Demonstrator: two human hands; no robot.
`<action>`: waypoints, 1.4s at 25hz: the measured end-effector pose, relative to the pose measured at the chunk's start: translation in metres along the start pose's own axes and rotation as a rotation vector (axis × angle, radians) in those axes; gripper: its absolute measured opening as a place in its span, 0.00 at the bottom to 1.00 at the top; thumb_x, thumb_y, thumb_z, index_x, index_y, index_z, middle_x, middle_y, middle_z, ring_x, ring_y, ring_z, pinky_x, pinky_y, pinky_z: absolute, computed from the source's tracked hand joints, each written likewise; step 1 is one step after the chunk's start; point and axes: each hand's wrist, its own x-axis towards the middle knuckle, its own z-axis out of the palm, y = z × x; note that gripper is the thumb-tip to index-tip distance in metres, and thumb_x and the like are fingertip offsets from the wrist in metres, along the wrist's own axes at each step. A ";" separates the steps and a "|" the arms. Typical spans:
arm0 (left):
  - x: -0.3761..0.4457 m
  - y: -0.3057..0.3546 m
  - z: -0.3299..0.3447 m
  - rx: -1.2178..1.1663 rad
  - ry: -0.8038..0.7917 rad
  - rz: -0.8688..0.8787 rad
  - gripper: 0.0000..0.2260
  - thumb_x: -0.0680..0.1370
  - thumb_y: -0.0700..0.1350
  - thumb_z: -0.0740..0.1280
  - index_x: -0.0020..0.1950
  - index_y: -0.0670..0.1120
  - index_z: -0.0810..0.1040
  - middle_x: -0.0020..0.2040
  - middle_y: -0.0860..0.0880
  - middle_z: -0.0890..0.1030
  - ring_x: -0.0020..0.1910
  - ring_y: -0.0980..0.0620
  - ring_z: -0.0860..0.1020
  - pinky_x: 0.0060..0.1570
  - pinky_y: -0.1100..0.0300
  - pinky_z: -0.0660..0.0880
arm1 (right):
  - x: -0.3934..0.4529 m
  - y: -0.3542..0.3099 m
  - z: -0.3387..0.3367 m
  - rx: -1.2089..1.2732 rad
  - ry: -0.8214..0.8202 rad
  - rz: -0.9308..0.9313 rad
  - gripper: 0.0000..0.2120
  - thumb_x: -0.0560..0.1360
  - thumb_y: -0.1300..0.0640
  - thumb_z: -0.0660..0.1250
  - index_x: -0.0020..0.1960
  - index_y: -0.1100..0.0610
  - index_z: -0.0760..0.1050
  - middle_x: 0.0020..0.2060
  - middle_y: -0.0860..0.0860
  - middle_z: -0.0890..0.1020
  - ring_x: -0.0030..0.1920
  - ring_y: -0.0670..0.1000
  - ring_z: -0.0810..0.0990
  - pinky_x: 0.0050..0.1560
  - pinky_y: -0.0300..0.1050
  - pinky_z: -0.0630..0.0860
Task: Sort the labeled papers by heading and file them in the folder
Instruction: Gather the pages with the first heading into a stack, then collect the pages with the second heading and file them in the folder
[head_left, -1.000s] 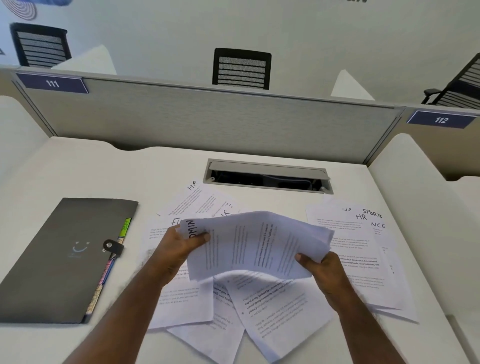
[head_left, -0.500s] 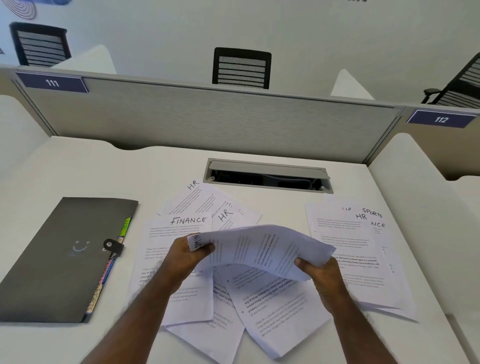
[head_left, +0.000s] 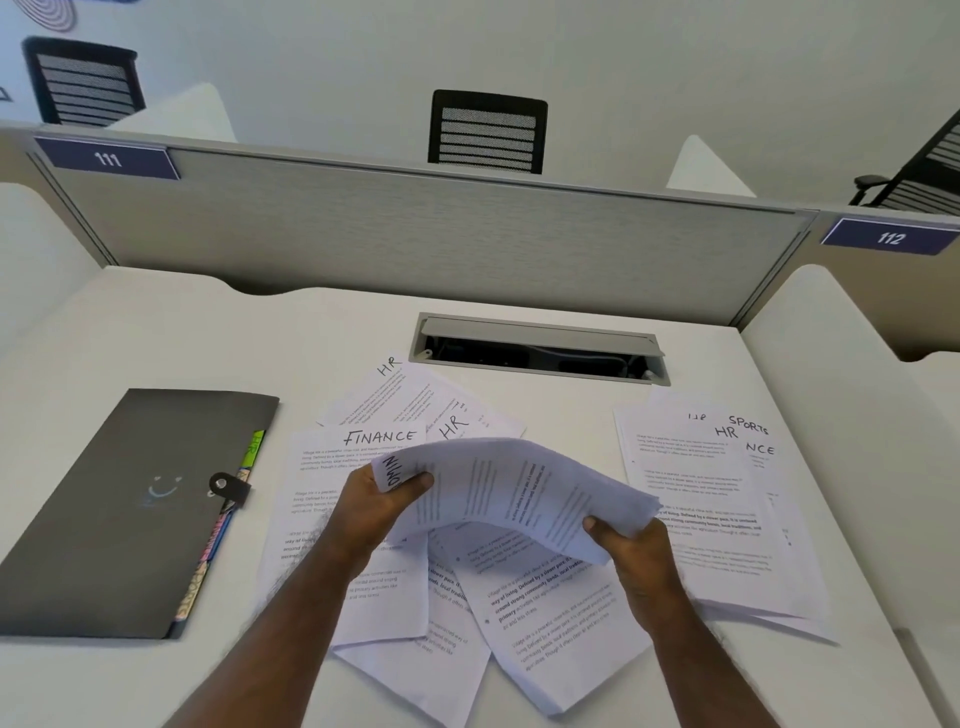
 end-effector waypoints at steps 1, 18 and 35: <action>0.000 0.001 0.002 0.004 0.013 0.001 0.13 0.70 0.48 0.76 0.53 0.47 0.83 0.50 0.42 0.85 0.55 0.37 0.80 0.54 0.42 0.79 | 0.000 0.000 0.000 0.003 -0.006 0.014 0.43 0.43 0.31 0.79 0.52 0.51 0.76 0.48 0.56 0.83 0.53 0.56 0.82 0.52 0.53 0.81; 0.011 0.165 -0.027 0.611 -0.184 0.189 0.05 0.76 0.44 0.74 0.41 0.52 0.83 0.38 0.53 0.85 0.38 0.51 0.83 0.42 0.57 0.78 | 0.038 -0.167 -0.013 -0.514 -0.700 0.175 0.27 0.64 0.42 0.76 0.62 0.46 0.76 0.49 0.50 0.86 0.50 0.52 0.85 0.48 0.48 0.81; 0.065 0.096 -0.175 0.587 0.472 0.173 0.11 0.79 0.43 0.68 0.61 0.45 0.81 0.56 0.43 0.84 0.55 0.43 0.82 0.54 0.52 0.76 | 0.003 0.033 0.118 -0.210 -0.459 0.282 0.13 0.75 0.67 0.67 0.57 0.56 0.78 0.55 0.54 0.84 0.49 0.52 0.84 0.42 0.40 0.80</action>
